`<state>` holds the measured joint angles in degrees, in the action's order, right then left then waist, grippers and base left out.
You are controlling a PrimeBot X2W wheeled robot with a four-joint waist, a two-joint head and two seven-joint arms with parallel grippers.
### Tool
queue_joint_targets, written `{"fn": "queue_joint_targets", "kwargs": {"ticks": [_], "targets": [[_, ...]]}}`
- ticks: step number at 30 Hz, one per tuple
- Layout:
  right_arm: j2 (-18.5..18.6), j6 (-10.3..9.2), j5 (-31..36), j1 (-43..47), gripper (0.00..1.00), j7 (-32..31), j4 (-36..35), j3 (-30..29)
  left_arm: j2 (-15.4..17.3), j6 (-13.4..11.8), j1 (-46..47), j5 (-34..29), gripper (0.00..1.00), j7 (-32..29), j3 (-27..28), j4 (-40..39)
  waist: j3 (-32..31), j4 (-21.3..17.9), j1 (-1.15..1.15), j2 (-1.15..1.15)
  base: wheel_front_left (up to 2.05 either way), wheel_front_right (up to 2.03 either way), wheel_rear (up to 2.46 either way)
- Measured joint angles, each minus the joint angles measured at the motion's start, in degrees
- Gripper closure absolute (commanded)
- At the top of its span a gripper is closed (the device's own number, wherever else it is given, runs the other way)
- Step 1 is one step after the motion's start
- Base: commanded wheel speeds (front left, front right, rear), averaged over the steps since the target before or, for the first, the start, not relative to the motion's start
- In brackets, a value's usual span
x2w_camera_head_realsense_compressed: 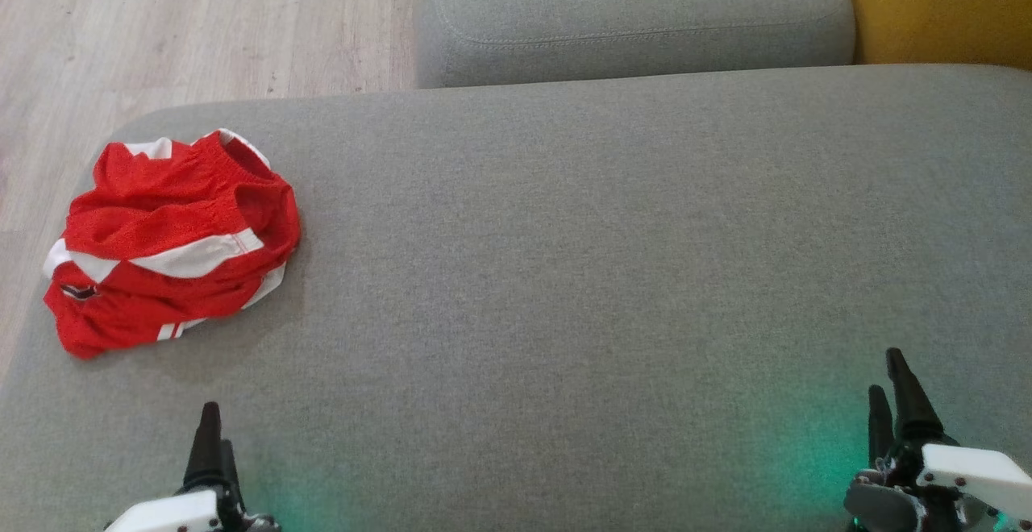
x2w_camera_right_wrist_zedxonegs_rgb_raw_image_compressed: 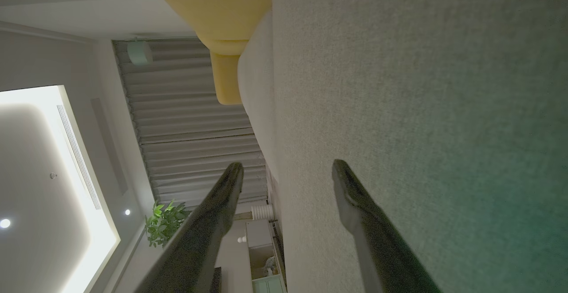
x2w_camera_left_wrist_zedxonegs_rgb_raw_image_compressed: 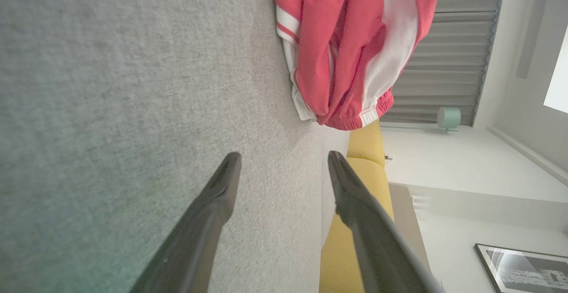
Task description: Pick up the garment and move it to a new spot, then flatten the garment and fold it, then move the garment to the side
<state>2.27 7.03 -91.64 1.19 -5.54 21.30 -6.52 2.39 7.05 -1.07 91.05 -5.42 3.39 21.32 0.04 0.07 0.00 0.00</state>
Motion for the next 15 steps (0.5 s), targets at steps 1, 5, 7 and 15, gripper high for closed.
{"fn": "queue_joint_targets", "kwargs": {"ticks": [1,5,7,15], "targets": [[0.0,0.00,0.1,-0.1,0.00,0.0,0.0,0.3,0.0,0.0,0.0,-0.5,0.00,0.1,-0.1,-0.1,0.0,0.0,0.00,0.00,0.00,0.00,0.00],[0.0,0.00,2.3,-0.5,0.00,0.7,0.0,0.6,0.0,0.0,0.1,-2.5,0.00,0.8,-0.3,-0.7,-0.1,0.1,0.00,0.00,0.00,0.00,0.00],[0.0,0.00,4.2,-0.5,0.00,1.1,-0.1,0.6,0.0,0.0,0.1,-4.4,0.00,1.1,-0.5,-1.2,-0.2,0.1,0.00,0.00,0.00,0.00,0.00],[0.0,0.00,10.3,-0.5,0.00,2.4,-1.1,1.6,0.0,-0.6,0.2,-9.1,0.00,2.4,-1.5,-2.8,-0.3,0.0,0.00,0.00,0.00,0.00,0.00]]}}
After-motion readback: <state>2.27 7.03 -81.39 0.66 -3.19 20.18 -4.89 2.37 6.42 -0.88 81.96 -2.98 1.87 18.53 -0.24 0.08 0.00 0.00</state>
